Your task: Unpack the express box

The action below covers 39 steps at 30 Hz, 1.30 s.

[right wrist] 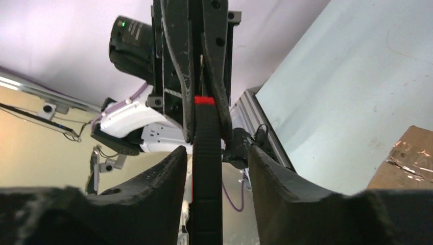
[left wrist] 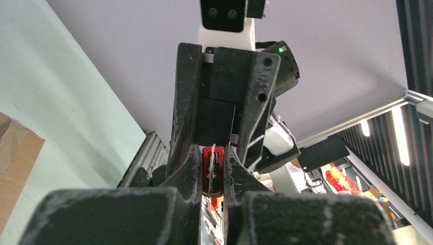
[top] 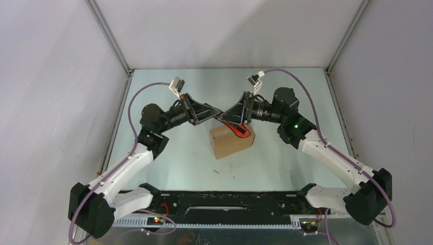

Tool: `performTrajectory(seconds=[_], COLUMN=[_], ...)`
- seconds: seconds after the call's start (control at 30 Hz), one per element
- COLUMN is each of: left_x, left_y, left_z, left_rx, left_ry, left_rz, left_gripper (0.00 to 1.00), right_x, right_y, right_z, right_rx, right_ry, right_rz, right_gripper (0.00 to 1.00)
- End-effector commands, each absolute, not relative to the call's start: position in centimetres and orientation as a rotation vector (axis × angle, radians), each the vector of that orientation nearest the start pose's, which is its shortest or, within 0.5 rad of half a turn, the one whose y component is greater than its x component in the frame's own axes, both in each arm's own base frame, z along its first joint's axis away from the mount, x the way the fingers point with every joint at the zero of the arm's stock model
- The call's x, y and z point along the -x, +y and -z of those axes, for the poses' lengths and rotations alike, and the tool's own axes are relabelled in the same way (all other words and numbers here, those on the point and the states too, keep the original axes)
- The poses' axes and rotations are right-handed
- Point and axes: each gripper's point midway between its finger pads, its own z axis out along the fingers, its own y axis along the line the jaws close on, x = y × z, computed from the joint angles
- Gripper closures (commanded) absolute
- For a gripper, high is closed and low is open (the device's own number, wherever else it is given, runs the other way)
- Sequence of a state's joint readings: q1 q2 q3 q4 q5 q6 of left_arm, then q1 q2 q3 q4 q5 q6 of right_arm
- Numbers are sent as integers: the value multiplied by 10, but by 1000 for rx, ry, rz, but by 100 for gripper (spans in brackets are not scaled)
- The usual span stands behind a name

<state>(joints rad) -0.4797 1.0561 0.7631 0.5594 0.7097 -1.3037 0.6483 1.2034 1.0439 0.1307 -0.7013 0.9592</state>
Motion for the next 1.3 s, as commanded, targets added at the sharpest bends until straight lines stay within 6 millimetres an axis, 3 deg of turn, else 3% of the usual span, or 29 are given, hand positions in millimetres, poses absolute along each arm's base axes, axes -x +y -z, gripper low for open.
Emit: performTrajectory(seconds=[0.0, 0.07, 0.13, 0.2, 0.27, 0.3, 0.33, 0.57, 0.7, 0.83, 1.27], left_x=[-215, -214, -216, -218, -221, -223, -225, -226, -218, -212, -194], left_y=[-272, -272, -273, -276, -273, -271, -270, -270, -275, -278, -282], left_z=[-377, -378, -374, -369, -364, -362, -362, -362, -358, -351, -351], left_rx=[-27, -21, -18, -35, -23, -16, -14, -39, -97, -148, -281], left_ry=[1587, 1579, 1604, 1656, 1681, 1684, 1683, 1676, 1709, 1744, 1759], left_rz=[1891, 1899, 1889, 1862, 1821, 1802, 1789, 1799, 1855, 1867, 1933], left_gripper=[100, 100, 96, 56, 27, 15, 11, 26, 27, 35, 47], right_x=[-205, -205, -202, -201, -200, -197, -195, -187, -187, -185, -188], right_y=[338, 337, 336, 333, 329, 327, 326, 321, 320, 321, 314], right_z=[-362, -362, -361, -358, -354, -351, -350, -345, -347, -348, -327], right_rx=[331, 331, 347, 363, 373, 386, 400, 437, 454, 487, 506], right_ry=[1820, 1821, 1826, 1835, 1857, 1869, 1877, 1911, 1902, 1894, 1981], right_rz=[-1766, -1765, -1766, -1752, -1733, -1730, -1731, -1736, -1768, -1802, -1762], right_gripper=[59, 84, 100, 100, 100, 100, 100, 100, 100, 100, 100])
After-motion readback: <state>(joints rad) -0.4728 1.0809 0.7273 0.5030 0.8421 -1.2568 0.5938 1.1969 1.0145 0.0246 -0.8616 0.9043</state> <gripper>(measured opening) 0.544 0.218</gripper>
